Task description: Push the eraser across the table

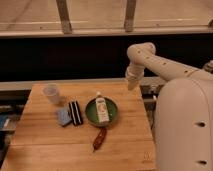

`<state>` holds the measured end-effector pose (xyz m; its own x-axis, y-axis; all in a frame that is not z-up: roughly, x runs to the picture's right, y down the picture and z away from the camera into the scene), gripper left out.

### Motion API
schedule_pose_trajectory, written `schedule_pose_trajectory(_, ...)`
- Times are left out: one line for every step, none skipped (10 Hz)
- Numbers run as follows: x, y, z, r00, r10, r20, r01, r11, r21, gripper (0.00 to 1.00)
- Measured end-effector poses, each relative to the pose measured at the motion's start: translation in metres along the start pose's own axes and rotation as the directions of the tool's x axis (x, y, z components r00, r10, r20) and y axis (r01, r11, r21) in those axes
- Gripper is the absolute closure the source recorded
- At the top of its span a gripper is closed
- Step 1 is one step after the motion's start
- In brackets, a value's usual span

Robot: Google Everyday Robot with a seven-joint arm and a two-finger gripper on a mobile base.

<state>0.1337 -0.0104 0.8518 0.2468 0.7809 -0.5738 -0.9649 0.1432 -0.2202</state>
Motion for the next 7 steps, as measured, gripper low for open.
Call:
schedule_pose_trajectory(-0.008, 0.015, -0.003, 1.000, -0.028, 0.010, 0.028, 1.000, -0.009, 1.00)
schedule_pose_trajectory(-0.022, 0.046, -0.008, 0.996, -0.082, 0.029, 0.083, 0.996, -0.025, 1.00)
schedule_pose_trajectory(-0.031, 0.067, -0.011, 0.992, -0.119, 0.044, 0.120, 0.992, -0.037, 1.00)
schedule_pose_trajectory(-0.040, 0.088, -0.014, 0.986, -0.154, 0.061, 0.157, 0.986, -0.049, 1.00)
schedule_pose_trajectory(-0.048, 0.113, -0.016, 0.978, -0.194, 0.078, 0.200, 0.977, -0.072, 1.00)
schedule_pose_trajectory(-0.053, 0.137, -0.018, 0.967, -0.236, 0.095, 0.244, 0.965, -0.091, 1.00)
schedule_pose_trajectory(-0.053, 0.139, -0.018, 0.966, -0.240, 0.096, 0.249, 0.964, -0.090, 1.00)
